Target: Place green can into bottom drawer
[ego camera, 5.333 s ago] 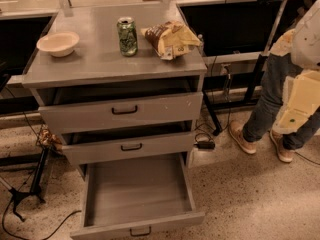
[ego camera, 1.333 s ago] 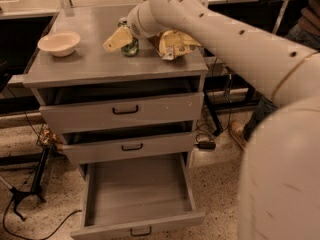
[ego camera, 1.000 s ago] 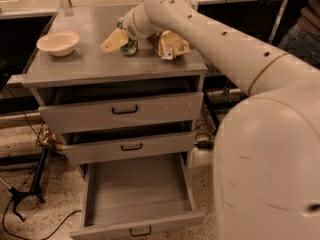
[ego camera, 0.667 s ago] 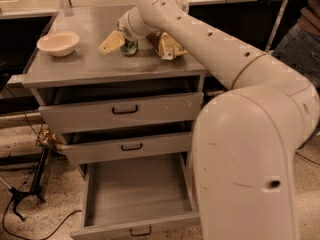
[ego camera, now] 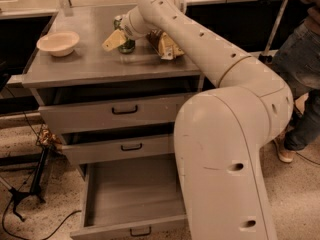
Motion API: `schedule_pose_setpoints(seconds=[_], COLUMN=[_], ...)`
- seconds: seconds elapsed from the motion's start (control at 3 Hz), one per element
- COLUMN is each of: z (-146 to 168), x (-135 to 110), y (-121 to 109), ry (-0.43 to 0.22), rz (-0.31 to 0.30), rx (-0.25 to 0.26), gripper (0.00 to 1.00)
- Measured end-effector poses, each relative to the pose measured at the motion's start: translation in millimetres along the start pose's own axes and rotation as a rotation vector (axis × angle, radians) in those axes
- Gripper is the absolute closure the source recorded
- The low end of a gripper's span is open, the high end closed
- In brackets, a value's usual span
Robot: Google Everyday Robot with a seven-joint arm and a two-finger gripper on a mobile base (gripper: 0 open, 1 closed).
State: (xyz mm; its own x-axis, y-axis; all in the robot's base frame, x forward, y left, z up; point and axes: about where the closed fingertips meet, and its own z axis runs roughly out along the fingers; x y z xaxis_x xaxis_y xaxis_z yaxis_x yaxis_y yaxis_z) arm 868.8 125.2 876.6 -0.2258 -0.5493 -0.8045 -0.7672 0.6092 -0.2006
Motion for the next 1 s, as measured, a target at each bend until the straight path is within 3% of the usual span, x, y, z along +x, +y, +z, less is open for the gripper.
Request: schedule_pose_setpoints(seconds=[1.0], z=[-43], x=[4], y=[-9], ry=[-0.070], rz=[0.088], rx=[0.000], gripper=[0.84])
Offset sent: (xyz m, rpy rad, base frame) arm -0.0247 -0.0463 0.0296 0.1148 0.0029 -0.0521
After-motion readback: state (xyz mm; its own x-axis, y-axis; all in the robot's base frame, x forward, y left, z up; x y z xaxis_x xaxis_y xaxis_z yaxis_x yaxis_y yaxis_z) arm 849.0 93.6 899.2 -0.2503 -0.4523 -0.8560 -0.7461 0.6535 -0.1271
